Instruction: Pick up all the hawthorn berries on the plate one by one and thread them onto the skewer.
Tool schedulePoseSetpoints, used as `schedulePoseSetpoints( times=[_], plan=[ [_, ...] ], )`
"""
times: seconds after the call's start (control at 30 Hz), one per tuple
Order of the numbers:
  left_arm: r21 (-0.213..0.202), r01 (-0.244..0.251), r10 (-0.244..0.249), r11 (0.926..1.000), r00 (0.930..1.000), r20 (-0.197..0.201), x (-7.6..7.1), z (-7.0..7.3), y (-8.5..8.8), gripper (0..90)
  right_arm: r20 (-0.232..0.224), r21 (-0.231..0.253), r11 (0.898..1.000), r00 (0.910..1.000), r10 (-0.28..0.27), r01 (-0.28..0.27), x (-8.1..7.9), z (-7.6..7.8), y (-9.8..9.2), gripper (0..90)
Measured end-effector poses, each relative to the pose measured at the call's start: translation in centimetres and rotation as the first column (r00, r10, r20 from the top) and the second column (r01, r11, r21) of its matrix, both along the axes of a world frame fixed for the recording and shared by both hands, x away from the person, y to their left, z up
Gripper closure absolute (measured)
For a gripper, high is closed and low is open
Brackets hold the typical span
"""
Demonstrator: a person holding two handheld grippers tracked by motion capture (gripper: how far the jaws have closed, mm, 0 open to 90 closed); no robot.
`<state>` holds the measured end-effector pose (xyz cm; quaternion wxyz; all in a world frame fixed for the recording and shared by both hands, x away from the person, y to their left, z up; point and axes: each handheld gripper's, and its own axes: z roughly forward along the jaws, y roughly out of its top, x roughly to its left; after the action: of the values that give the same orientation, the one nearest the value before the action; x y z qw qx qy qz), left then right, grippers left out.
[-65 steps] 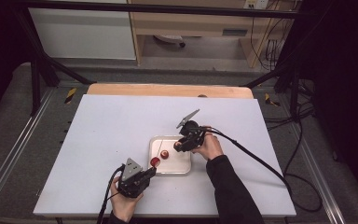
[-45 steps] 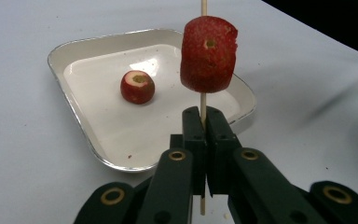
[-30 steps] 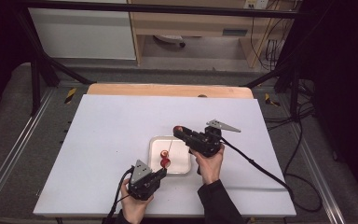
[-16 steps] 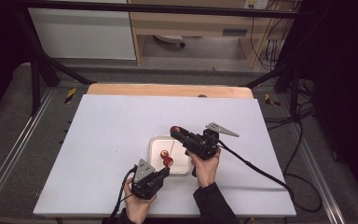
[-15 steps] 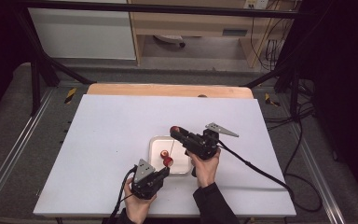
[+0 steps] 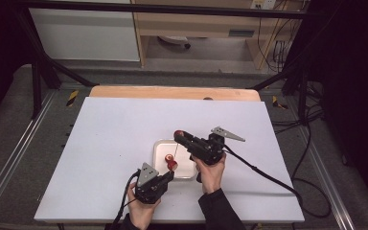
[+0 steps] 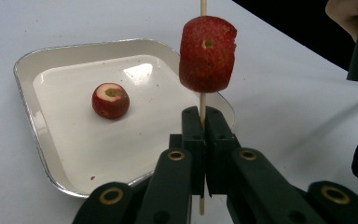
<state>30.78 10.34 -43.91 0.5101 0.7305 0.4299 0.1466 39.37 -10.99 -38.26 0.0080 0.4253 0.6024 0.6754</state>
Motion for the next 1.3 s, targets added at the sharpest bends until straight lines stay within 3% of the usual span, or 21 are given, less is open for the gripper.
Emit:
schedulePoseSetpoints(
  times=[0.63, 0.97, 1.03, 1.13, 1.3],
  plan=[
    [-0.023, -0.01, 0.01, 0.9997, 0.9998, -0.02, 0.1, -0.2, 0.0, 88.4, 0.0, -0.015, 1.0, 1.0, 0.001, -0.001, -0.4, -0.7, 0.5, 61.7],
    [-0.052, -0.038, 0.038, 0.9979, 0.9993, 0.006, -0.2, -0.4, -0.3, 88.5, 0.001, 0.005, 1.0, 0.9999, -0.015, 0.015, -0.8, -0.7, 0.6, 61.9],
    [-0.064, -0.046, 0.047, 0.9969, 0.9988, 0.011, -0.2, -0.2, -0.2, 88.6, -0.018, 0.001, 1.0, 0.9998, -0.005, 0.005, -0.7, -1.0, 0.8, 62.0],
    [-0.05, -0.056, 0.055, 0.9972, 0.9984, -0.011, 0.0, -0.3, -0.1, 88.6, -0.02, -0.002, 1.0, 0.9998, -0.007, 0.007, -0.9, -1.9, 1.2, 62.0],
    [-0.059, -0.057, 0.055, 0.9967, 0.9983, -0.02, 0.1, -0.5, -0.1, 88.6, -0.017, -0.006, 1.0, 0.9998, -0.005, 0.005, -1.2, -1.9, 1.3, 62.1]
  ],
)
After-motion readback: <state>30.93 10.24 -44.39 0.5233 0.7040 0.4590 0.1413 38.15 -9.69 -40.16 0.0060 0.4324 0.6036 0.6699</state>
